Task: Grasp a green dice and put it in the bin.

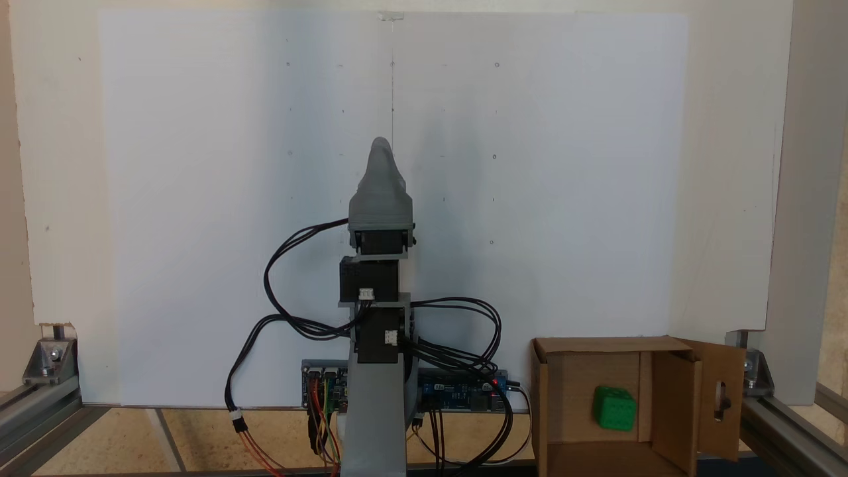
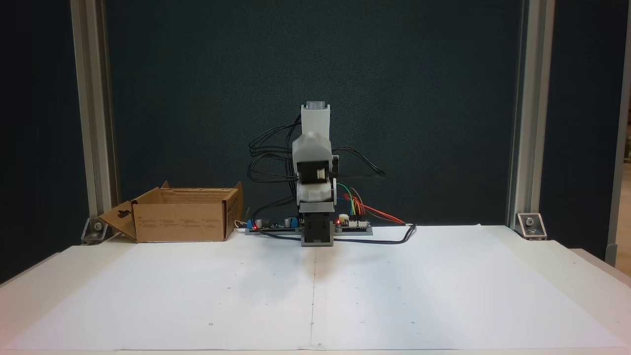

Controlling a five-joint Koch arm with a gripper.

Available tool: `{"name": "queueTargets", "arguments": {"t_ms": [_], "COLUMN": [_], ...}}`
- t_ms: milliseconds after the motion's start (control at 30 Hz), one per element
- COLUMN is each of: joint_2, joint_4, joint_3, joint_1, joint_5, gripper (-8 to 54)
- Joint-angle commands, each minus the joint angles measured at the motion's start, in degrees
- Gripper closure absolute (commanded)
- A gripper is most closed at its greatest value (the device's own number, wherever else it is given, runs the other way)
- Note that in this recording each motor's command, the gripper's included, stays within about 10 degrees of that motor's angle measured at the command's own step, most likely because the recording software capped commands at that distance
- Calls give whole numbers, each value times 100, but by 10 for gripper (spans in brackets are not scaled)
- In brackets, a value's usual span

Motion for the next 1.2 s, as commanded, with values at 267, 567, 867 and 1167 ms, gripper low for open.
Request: {"name": "queueTargets", "arguments": {"t_ms": [267, 567, 867, 1167], "joint_2": [650, 642, 642, 633], "joint_4": [-1828, -1784, -1767, -1758], "joint_3": [26, 413, 703, 729], "joint_1": [97, 211, 229, 255], "joint_5": [158, 158, 158, 158], "gripper": [16, 17, 17, 14]}}
